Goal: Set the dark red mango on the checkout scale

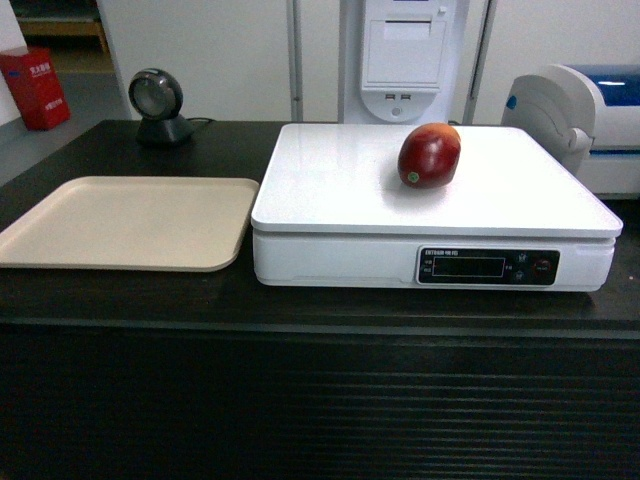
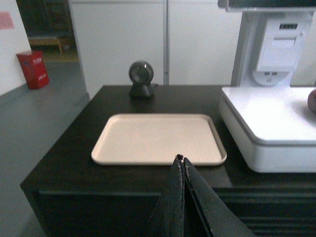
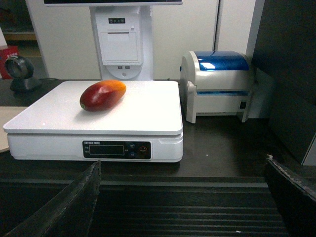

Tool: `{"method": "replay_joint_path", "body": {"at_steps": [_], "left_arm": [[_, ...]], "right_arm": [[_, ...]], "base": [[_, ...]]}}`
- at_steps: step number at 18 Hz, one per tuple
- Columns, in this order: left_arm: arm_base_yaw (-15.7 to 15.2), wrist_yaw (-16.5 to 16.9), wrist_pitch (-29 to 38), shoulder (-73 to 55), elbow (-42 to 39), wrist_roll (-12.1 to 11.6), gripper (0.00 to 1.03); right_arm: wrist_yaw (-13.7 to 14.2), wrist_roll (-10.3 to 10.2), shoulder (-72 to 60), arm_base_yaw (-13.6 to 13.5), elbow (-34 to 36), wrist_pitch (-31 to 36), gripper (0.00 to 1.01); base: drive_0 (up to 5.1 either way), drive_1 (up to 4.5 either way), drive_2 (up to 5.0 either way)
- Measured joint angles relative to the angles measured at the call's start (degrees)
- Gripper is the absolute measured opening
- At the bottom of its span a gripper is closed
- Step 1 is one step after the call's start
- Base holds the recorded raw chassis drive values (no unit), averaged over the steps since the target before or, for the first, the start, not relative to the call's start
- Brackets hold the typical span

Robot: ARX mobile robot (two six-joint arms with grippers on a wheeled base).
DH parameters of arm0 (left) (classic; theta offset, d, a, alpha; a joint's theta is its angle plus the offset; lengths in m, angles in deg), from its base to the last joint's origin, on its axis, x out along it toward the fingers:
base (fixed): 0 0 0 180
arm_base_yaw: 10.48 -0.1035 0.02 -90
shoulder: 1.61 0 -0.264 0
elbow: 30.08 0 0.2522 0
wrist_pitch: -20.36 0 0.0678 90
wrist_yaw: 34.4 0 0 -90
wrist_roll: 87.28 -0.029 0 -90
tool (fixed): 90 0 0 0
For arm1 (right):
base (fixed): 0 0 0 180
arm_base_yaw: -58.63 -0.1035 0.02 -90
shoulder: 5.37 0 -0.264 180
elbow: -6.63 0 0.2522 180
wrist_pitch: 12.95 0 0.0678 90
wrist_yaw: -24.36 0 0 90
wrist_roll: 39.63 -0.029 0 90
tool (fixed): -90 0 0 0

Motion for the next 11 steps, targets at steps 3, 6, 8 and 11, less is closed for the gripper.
{"method": "replay_joint_path", "body": {"at_steps": [3, 6, 8, 11], "left_arm": [[0.0, 0.0, -4.1, 3.6, -0.1, 0.0, 0.02], [0.0, 0.0, -6.6, 6.0, -0.1, 0.0, 0.02], [0.0, 0.0, -7.6, 7.0, -0.1, 0.0, 0.02], [0.0, 0.0, -9.6, 9.0, -0.1, 0.0, 0.02]], "right_arm": [[0.0, 0.0, 0.0, 0.0, 0.0, 0.0, 0.98], [0.0, 0.0, 0.0, 0.0, 0.0, 0.0, 0.98], [0.0, 0.0, 0.0, 0.0, 0.0, 0.0, 0.98], [0.0, 0.0, 0.0, 0.0, 0.0, 0.0, 0.98]], "base": [[0.0, 0.00, 0.0], [0.0, 0.00, 0.0], [0.0, 0.00, 0.0], [0.0, 0.00, 0.0]]}}
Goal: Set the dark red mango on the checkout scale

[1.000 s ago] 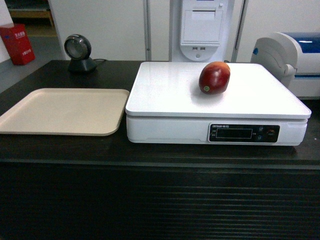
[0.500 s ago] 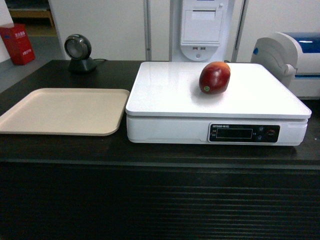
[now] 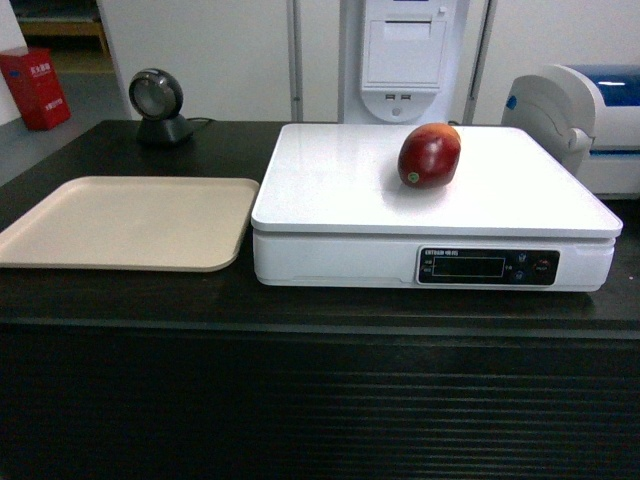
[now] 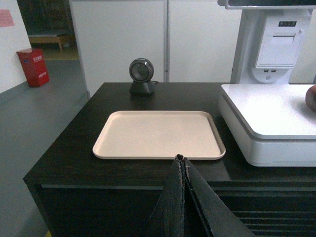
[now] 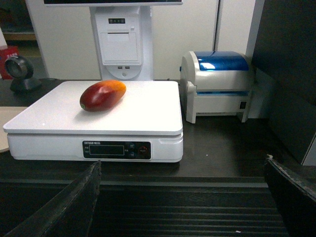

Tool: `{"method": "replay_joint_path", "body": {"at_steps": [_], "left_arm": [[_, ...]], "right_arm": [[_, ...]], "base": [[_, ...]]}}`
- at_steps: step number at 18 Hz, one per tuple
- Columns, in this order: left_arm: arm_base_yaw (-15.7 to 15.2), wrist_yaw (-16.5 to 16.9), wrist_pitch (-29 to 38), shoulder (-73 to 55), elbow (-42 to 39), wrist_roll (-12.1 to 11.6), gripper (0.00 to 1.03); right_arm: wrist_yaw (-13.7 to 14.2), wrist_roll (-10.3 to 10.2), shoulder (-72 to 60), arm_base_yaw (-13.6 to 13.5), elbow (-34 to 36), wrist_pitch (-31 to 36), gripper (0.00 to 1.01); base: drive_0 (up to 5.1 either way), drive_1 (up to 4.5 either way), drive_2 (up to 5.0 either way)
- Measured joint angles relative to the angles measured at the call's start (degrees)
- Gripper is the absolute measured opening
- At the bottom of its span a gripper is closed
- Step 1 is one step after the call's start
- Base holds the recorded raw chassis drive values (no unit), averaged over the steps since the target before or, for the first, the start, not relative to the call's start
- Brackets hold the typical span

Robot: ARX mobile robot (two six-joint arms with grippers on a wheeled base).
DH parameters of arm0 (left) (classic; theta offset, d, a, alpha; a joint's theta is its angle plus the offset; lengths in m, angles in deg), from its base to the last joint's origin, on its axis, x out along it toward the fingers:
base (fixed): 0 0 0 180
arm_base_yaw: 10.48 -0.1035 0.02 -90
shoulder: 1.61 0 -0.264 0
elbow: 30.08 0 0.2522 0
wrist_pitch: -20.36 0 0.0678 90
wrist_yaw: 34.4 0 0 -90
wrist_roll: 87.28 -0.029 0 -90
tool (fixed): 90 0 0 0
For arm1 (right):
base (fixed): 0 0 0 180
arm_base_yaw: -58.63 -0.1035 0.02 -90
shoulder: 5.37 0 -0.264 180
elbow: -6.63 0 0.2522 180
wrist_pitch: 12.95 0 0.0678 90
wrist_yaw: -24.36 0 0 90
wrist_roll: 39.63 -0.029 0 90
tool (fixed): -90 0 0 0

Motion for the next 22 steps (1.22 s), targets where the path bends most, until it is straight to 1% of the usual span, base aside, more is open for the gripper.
{"method": "replay_joint_path", "body": {"at_steps": [2, 4, 5, 7, 10, 14, 17, 19, 22], "left_arm": [[0.0, 0.0, -1.6, 1.2, 0.0, 0.0, 0.02], [0.0, 0.1, -9.6, 6.5, 0.0, 0.0, 0.02], [0.0, 0.0, -11.2, 8.7, 0.0, 0.0, 0.02], [0.0, 0.2, -9.4, 9.8, 0.1, 0.0, 0.02], [0.0, 0.1, -10.8, 9.8, 0.0, 0.0, 0.02], [0.0, 0.0, -10.6, 9.8, 0.0, -0.1, 0.02], [0.0, 0.0, -10.6, 9.8, 0.0, -0.1, 0.36], [0.0, 0.0, -10.6, 9.8, 0.0, -0.1, 0.61], [0.0, 0.0, -10.6, 9.8, 0.0, -0.1, 0.95]], "right_arm": [[0.0, 0.0, 0.0, 0.0, 0.0, 0.0, 0.98], [0.0, 0.0, 0.0, 0.0, 0.0, 0.0, 0.98], [0.0, 0.0, 0.0, 0.0, 0.0, 0.0, 0.98], [0.0, 0.0, 0.0, 0.0, 0.0, 0.0, 0.98], [0.0, 0.0, 0.0, 0.0, 0.0, 0.0, 0.98], [0.0, 0.0, 0.0, 0.0, 0.0, 0.0, 0.98], [0.0, 0.0, 0.0, 0.0, 0.0, 0.0, 0.98], [0.0, 0.0, 0.0, 0.0, 0.0, 0.0, 0.98], [0.0, 0.0, 0.0, 0.0, 0.0, 0.0, 0.98]], "base": [[0.0, 0.00, 0.0], [0.0, 0.00, 0.0], [0.0, 0.00, 0.0], [0.0, 0.00, 0.0], [0.0, 0.00, 0.0], [0.0, 0.00, 0.0], [0.0, 0.00, 0.0], [0.0, 0.00, 0.0], [0.0, 0.00, 0.0]]}}
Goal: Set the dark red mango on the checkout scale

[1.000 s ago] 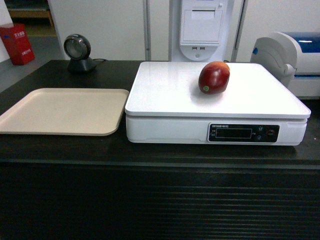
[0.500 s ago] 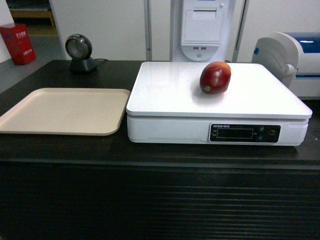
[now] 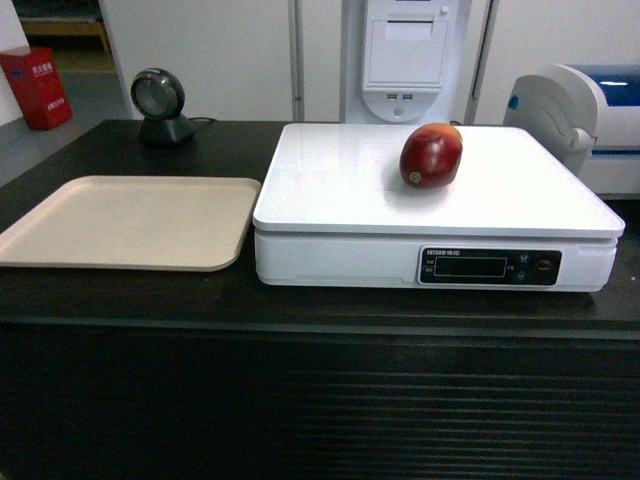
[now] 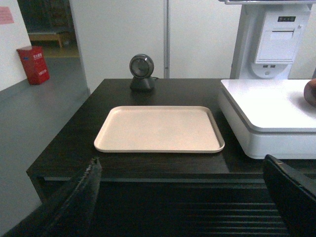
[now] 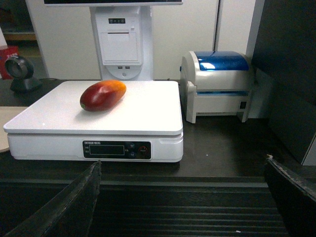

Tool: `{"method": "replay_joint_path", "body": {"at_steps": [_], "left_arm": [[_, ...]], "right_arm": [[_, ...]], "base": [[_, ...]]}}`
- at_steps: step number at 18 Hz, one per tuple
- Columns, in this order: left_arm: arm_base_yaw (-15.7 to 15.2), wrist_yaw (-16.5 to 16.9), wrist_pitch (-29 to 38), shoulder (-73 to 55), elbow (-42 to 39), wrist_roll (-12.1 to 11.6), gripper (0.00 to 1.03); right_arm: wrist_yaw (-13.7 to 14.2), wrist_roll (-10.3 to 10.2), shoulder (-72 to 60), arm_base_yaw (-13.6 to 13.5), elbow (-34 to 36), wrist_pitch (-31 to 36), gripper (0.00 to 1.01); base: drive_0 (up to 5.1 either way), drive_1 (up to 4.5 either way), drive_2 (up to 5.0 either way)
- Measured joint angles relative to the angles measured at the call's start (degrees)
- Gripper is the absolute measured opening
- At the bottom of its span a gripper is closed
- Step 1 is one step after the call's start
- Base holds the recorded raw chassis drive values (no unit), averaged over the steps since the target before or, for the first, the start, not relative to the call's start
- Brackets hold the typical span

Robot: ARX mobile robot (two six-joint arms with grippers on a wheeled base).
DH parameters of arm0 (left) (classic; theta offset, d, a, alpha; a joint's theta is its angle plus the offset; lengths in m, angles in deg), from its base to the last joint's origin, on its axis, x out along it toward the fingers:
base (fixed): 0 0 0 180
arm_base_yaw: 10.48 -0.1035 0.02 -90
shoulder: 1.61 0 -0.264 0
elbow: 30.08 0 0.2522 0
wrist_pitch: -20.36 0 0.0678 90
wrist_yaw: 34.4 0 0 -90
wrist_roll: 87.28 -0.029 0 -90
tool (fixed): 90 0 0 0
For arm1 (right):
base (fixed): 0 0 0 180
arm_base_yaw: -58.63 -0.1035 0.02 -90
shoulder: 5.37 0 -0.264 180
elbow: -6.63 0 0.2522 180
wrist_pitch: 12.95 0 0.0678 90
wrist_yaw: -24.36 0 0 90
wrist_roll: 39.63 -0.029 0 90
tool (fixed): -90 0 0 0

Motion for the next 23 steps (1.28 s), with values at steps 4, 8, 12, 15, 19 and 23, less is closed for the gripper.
{"method": "replay_joint_path", "body": {"at_steps": [4, 8, 12, 15, 19, 23], "left_arm": [[0.0, 0.0, 0.0, 0.0, 0.0, 0.0, 0.98], [0.0, 0.0, 0.0, 0.0, 0.0, 0.0, 0.98], [0.0, 0.0, 0.0, 0.0, 0.0, 0.0, 0.98], [0.0, 0.0, 0.0, 0.0, 0.0, 0.0, 0.98], [0.0, 0.0, 0.0, 0.0, 0.0, 0.0, 0.98], [0.0, 0.0, 0.1, 0.0, 0.0, 0.0, 0.98]], "right_arm": [[0.0, 0.0, 0.0, 0.0, 0.0, 0.0, 0.98], [0.0, 0.0, 0.0, 0.0, 0.0, 0.0, 0.98], [0.0, 0.0, 0.0, 0.0, 0.0, 0.0, 0.98], [0.0, 0.0, 0.0, 0.0, 0.0, 0.0, 0.98], [0.0, 0.0, 0.0, 0.0, 0.0, 0.1, 0.98], [0.0, 0.0, 0.0, 0.0, 0.0, 0.2, 0.98]], "base": [[0.0, 0.00, 0.0], [0.0, 0.00, 0.0], [0.0, 0.00, 0.0], [0.0, 0.00, 0.0], [0.0, 0.00, 0.0], [0.0, 0.00, 0.0]]}}
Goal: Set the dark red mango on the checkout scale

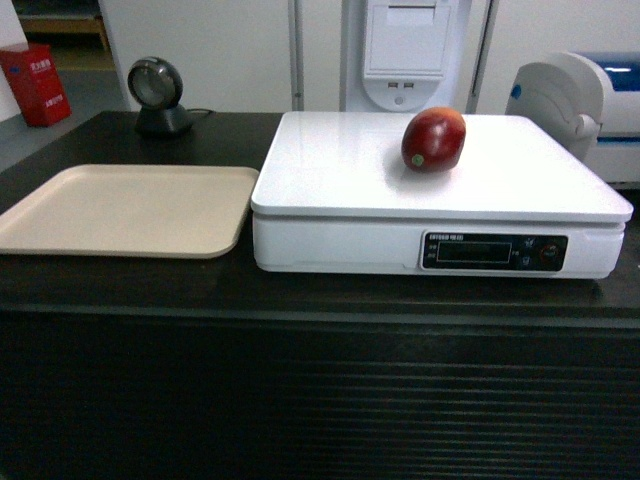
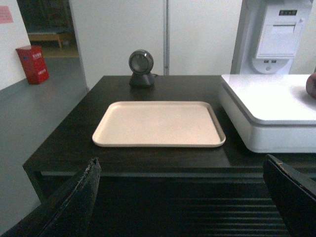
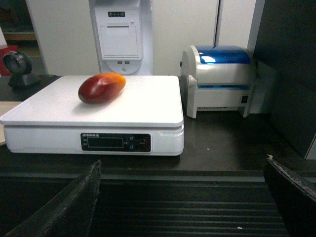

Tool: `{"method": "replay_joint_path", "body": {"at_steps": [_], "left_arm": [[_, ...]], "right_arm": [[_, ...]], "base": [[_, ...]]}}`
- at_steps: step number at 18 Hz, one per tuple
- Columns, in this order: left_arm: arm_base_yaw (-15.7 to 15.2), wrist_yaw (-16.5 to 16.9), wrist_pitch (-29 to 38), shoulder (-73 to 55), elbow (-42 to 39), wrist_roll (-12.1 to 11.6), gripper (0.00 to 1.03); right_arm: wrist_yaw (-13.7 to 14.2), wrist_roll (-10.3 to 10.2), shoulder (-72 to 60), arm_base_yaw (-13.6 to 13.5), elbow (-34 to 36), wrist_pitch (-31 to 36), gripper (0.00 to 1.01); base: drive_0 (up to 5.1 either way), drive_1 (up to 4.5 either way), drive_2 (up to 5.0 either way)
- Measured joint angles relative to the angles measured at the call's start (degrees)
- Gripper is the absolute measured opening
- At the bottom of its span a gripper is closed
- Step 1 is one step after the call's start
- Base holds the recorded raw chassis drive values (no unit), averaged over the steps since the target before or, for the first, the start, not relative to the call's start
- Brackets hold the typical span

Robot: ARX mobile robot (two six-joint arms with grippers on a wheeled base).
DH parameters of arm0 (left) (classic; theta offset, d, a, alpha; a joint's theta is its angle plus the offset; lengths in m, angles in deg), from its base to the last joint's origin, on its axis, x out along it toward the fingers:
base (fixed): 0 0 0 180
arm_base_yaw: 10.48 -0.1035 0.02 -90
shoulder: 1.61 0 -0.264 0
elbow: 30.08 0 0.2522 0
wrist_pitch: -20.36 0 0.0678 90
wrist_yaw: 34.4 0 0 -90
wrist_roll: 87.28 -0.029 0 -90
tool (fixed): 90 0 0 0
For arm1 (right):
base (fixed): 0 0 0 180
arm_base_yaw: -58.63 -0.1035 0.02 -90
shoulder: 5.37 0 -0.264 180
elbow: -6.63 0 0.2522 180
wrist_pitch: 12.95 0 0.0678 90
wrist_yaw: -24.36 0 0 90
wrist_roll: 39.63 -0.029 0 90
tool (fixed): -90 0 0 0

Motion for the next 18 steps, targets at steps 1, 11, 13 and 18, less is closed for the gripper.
{"method": "replay_joint_path", "body": {"at_steps": [1, 11, 13, 18], "left_arm": [[0.0, 0.0, 0.0, 0.0, 0.0, 0.0, 0.98], [0.0, 0.0, -0.1, 0.0, 0.0, 0.0, 0.98], [0.0, 0.0, -0.1, 0.0, 0.0, 0.0, 0.98], [0.0, 0.0, -0.1, 0.0, 0.0, 0.0, 0.98]], "right_arm": [[0.0, 0.0, 0.0, 0.0, 0.0, -0.1, 0.98], [0.0, 0.0, 0.0, 0.0, 0.0, -0.2, 0.98], [0.0, 0.0, 0.0, 0.0, 0.0, -0.2, 0.98], [0.0, 0.0, 0.0, 0.0, 0.0, -0.2, 0.98]], "base": [[0.0, 0.00, 0.0], [0.0, 0.00, 0.0], [0.0, 0.00, 0.0], [0.0, 0.00, 0.0]]}}
